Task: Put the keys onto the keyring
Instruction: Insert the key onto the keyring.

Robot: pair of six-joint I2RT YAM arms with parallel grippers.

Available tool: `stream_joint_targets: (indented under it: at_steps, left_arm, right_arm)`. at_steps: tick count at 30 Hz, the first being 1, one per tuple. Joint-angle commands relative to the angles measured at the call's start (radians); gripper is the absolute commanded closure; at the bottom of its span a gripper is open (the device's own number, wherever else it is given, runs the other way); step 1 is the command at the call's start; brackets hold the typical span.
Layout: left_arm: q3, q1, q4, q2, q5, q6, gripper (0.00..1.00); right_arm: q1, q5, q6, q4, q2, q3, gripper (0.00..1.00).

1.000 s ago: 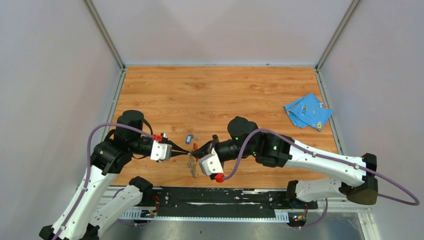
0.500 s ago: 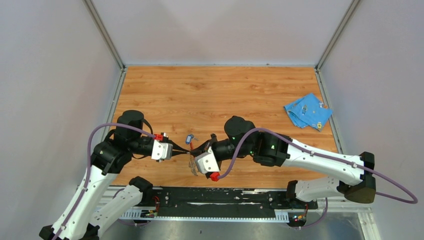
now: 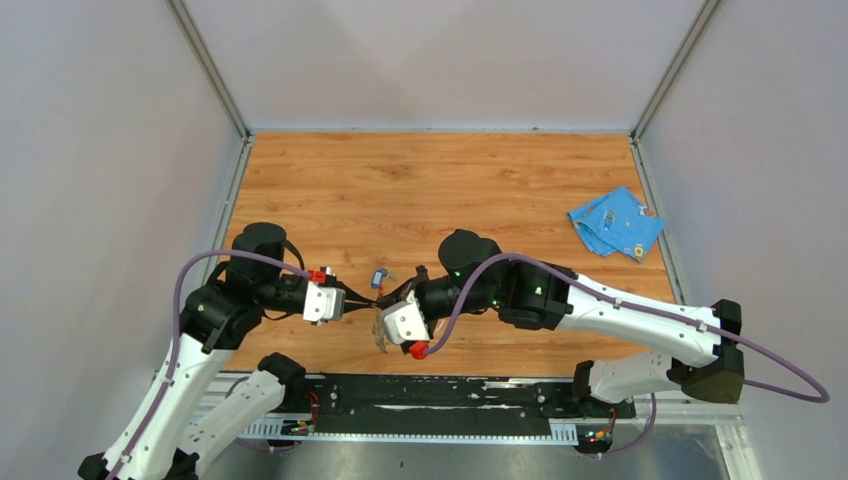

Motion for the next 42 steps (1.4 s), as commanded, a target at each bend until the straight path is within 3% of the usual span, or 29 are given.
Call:
stream_joint_targets:
  at_steps: [1,17,32,42]
  left_arm:
    - [-0.009,-0.006,0.023,-0.018,0.057,0.0,1.0]
    - [-0.013,-0.006,0.023,-0.033,0.05,0.008,1.0]
    - [-0.019,-0.006,0.022,-0.055,0.039,0.008,1.0]
    - [-0.016,-0.006,0.022,-0.055,0.042,0.021,1.0]
  right_arm:
    - [0.012,0.04,0.02,0.0,0.037,0.031,1.0]
    - [0.012,-0.044,0.017,-0.02,0.072,0.056,0.99]
    - [0.012,0.004,0.063,0.014,0.106,0.075,0.78]
    - [0.012,0.051,0.088,0.039,0.114,0.088,0.74]
